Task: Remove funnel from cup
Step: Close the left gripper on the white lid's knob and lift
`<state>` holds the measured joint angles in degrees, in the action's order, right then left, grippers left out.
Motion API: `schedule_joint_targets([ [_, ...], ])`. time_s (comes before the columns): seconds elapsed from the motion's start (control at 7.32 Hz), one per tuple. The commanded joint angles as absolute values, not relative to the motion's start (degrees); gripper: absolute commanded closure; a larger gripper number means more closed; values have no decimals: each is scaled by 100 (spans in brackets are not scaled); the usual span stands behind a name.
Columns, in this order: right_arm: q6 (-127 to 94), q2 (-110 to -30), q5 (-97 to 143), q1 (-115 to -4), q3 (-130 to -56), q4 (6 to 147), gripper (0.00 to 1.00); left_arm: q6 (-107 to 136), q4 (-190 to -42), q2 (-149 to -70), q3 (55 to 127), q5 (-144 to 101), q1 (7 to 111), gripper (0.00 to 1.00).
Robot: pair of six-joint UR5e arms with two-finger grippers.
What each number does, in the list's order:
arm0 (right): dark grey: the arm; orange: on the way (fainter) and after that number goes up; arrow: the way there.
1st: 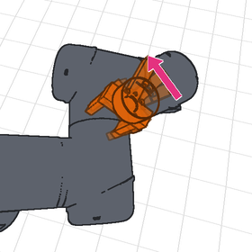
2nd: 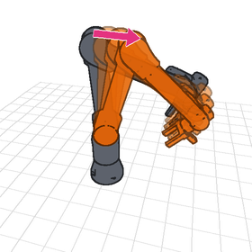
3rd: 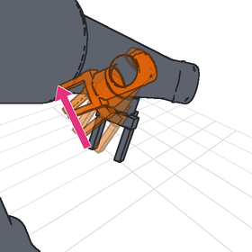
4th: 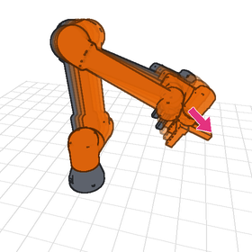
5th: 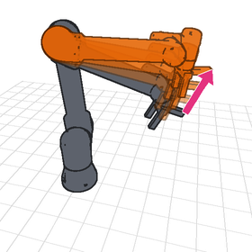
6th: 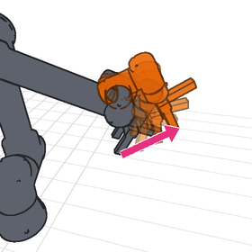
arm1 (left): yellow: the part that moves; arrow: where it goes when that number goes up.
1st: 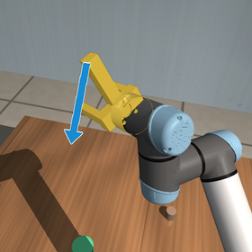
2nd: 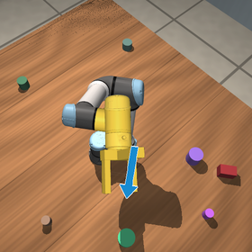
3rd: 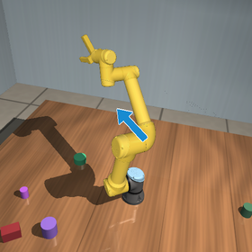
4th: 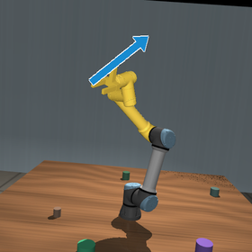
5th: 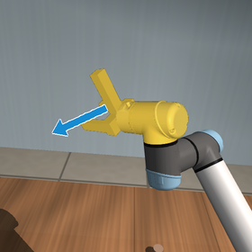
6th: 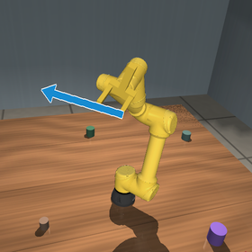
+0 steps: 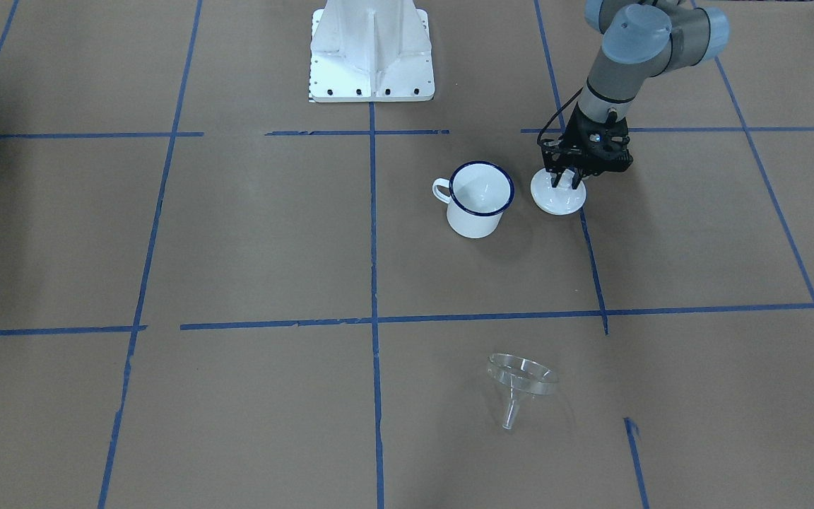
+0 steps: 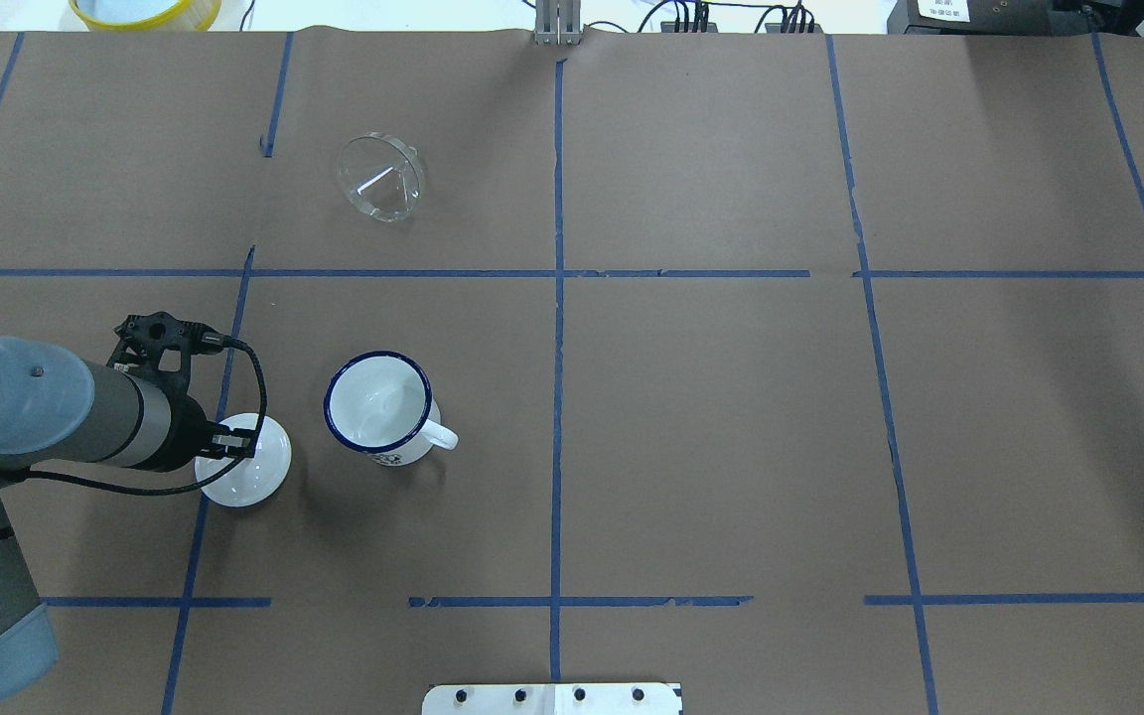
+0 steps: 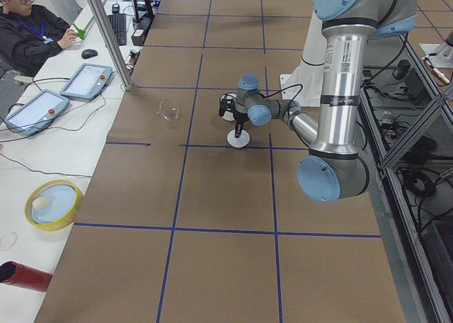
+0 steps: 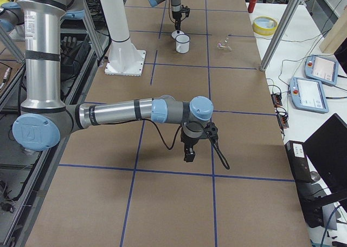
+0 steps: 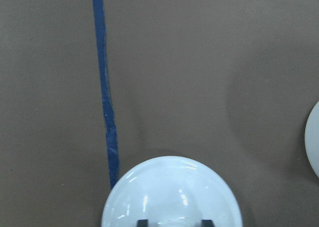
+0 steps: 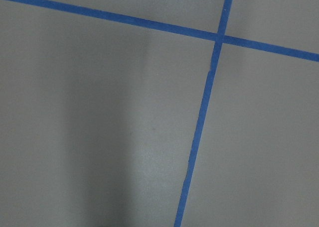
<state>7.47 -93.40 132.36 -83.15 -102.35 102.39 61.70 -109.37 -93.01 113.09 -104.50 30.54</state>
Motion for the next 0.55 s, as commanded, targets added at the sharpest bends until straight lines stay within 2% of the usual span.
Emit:
schedule_joint_targets([
  [0.0, 747, -9343, 13236, -8314, -10239, 10239, 0, 6161, -10899, -9264, 11468, -10459, 3120, 100],
  [0.14, 747, -9343, 13236, -8314, -10231, 10239, 0, 6109, -10603, -9255, 11783, -10485, 3225, 100],
  [0.41, 747, -9343, 13236, -8314, -10239, 10239, 0, 5960, -9192, -9368, 12888, -10538, 3619, 100],
])
